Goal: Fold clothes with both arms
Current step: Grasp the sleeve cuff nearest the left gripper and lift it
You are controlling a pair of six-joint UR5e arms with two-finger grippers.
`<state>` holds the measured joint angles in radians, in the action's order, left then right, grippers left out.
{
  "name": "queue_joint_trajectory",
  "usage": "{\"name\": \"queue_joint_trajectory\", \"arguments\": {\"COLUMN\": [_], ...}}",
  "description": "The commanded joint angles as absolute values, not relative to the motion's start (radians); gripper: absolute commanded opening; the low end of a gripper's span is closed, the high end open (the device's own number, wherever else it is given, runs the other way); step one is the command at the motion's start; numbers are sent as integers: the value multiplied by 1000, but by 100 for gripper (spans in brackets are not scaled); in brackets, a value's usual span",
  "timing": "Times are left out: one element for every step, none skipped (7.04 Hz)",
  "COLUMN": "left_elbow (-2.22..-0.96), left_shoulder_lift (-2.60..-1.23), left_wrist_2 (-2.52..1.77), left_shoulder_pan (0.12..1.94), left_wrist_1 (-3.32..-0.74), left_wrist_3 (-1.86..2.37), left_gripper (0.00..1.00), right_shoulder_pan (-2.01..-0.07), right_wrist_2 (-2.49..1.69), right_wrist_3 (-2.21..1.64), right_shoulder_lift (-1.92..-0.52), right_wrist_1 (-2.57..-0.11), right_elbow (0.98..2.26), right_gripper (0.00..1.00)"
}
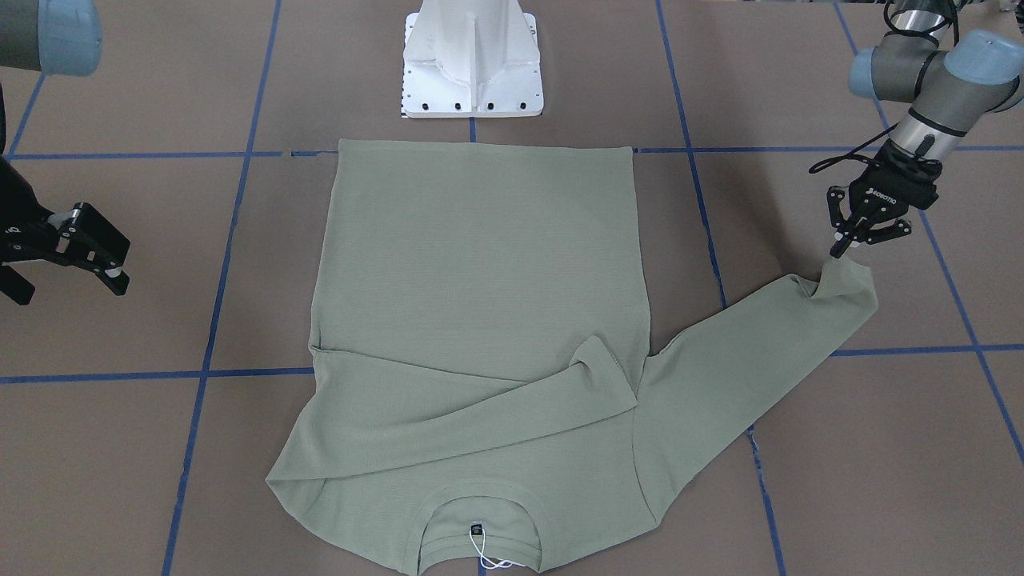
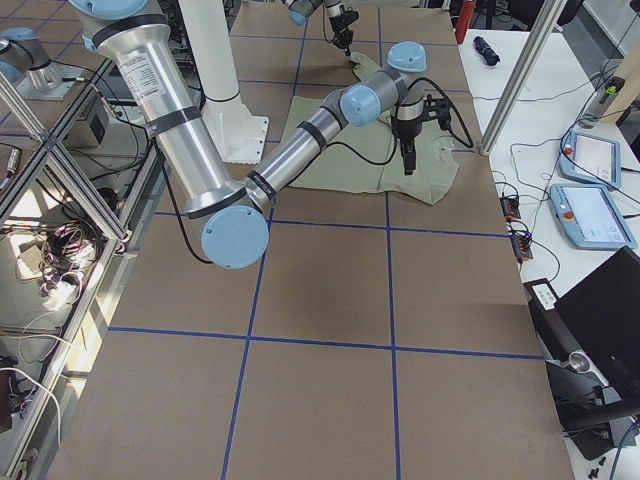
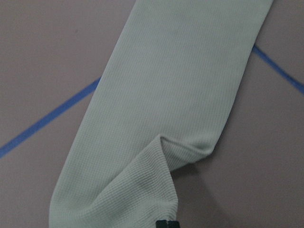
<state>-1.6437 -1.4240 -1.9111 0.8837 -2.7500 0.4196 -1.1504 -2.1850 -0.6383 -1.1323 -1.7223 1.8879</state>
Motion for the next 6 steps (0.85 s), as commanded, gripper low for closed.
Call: {"name": "queue_joint_trajectory", "arguments": {"left_elbow": [-1661,-1661,-1657,-1642,-1600,-1518], "left_shoulder_lift": [-1632,-1799,-1968,-2125,-2252,-2381], "left_wrist_2": [-1914,-1911,-1908,-1905,-1905,-1901], "left_shoulder_pan": [957,959,954,948,942,898], "left_wrist_1": [-2614,-2430,-2254,-2103,-2050,-2051], "left_wrist_3": [521,587,666,766,879,987], "left_gripper": [0,0,0,0,0,0], "right_shoulder_pan": [-1150,-1150,-1150,-1150,-1150,-1150], "right_wrist_2": [-2186,-2183,-2183,-2181,-2181,-2181], "right_wrist_3": [-634,-634,-634,-634,-634,-634], "right_shoulder_lift": [-1149,-1150,-1155,-1155,-1160,-1160], "right_wrist_1": [-1717,-1717,-1715,-1717,-1715,-1715], "right_elbow": [1888,1888,1888,1888,1888,1888], "right_gripper": [100,100,100,100,100,100]}}
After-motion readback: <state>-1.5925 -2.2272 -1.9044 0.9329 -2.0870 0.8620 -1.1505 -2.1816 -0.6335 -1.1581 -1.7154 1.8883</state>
